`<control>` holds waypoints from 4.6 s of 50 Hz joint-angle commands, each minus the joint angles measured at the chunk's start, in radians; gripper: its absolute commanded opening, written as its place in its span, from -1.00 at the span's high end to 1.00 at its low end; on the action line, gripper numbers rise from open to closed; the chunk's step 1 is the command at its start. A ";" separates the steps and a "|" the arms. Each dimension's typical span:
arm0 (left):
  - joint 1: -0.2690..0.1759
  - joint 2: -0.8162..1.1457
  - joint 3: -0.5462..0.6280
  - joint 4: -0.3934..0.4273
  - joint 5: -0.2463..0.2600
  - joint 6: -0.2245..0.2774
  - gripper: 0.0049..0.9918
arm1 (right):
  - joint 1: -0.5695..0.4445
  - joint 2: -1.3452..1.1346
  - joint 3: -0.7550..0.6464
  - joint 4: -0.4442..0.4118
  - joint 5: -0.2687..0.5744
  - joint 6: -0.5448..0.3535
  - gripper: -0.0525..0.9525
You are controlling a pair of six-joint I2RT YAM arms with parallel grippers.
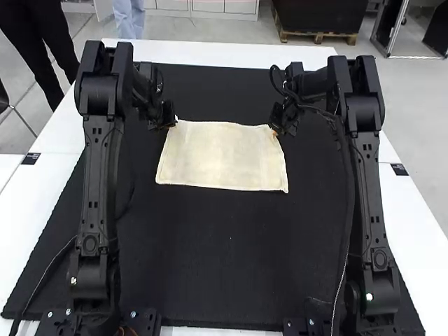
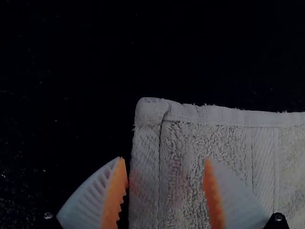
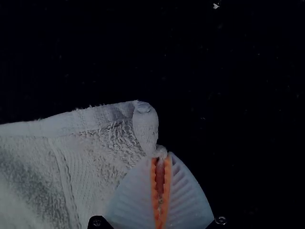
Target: Fold the towel.
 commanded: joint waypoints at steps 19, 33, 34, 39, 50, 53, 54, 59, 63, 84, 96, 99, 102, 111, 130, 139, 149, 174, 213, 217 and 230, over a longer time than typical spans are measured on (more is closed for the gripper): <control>-0.086 -0.007 -0.037 -0.036 -0.113 0.030 0.95 | 0.028 0.014 0.017 -0.048 -0.089 0.006 0.90; -0.107 -0.047 -0.040 -0.072 -0.099 0.031 0.95 | 0.031 0.014 0.015 -0.054 -0.089 0.006 0.90; -0.107 -0.050 -0.040 -0.076 -0.096 0.031 0.95 | 0.031 0.012 0.014 -0.054 -0.090 0.006 0.90; -0.109 -0.067 -0.055 -0.073 -0.090 0.031 0.95 | 0.031 0.003 0.009 -0.062 -0.090 0.005 0.90; -0.110 -0.101 -0.080 -0.059 -0.090 0.031 0.95 | 0.034 -0.009 0.006 -0.060 -0.089 0.006 0.90; -0.110 -0.107 -0.083 -0.056 -0.090 0.031 0.95 | 0.036 -0.009 0.006 -0.060 -0.089 0.006 0.90; -0.110 -0.111 -0.084 -0.053 -0.090 0.031 0.95 | 0.036 -0.009 0.006 -0.060 -0.090 0.006 0.90; -0.106 -0.119 -0.084 -0.049 -0.090 0.031 0.95 | 0.036 -0.009 0.006 -0.062 -0.090 0.006 0.90; -0.100 -0.127 -0.086 -0.049 -0.088 0.031 0.95 | 0.036 -0.012 0.006 -0.062 -0.089 0.006 0.90; -0.087 -0.234 -0.113 -0.046 -0.081 0.031 0.95 | 0.048 -0.065 -0.004 -0.067 -0.089 0.002 0.90; -0.087 -0.253 -0.150 -0.026 -0.084 0.031 0.95 | 0.048 -0.105 -0.041 -0.056 -0.084 -0.004 0.90; -0.087 -0.256 -0.158 -0.021 -0.082 0.031 0.95 | 0.045 -0.114 -0.049 -0.051 -0.077 -0.012 0.90; -0.087 -0.257 -0.167 -0.018 -0.082 0.031 0.95 | 0.043 -0.120 -0.058 -0.050 -0.072 -0.017 0.90; -0.087 -0.268 -0.179 -0.012 -0.082 0.031 0.95 | 0.031 -0.147 -0.081 -0.034 -0.046 -0.023 0.90; -0.084 -0.312 -0.210 0.000 -0.084 0.031 0.95 | 0.011 -0.194 -0.144 0.041 0.041 -0.049 0.90; -0.084 -0.337 -0.228 0.005 -0.085 0.031 0.95 | -0.003 -0.221 -0.179 0.070 0.057 -0.055 0.90; -0.084 -0.371 -0.250 0.008 -0.088 0.031 0.95 | -0.026 -0.247 -0.199 0.076 0.063 -0.058 0.90; -0.083 -0.447 -0.357 0.065 -0.091 0.031 0.95 | -0.036 -0.345 -0.293 0.105 0.069 -0.070 0.90; -0.027 -0.506 -0.403 0.094 -0.084 0.031 0.95 | -0.020 -0.506 -0.515 0.208 0.086 -0.101 0.90; -0.030 -0.510 -0.414 0.097 -0.084 0.031 0.95 | -0.020 -0.517 -0.532 0.213 0.087 -0.103 0.90; -0.035 -0.529 -0.452 0.106 -0.084 0.033 0.95 | -0.009 -0.569 -0.589 0.223 0.089 -0.103 0.90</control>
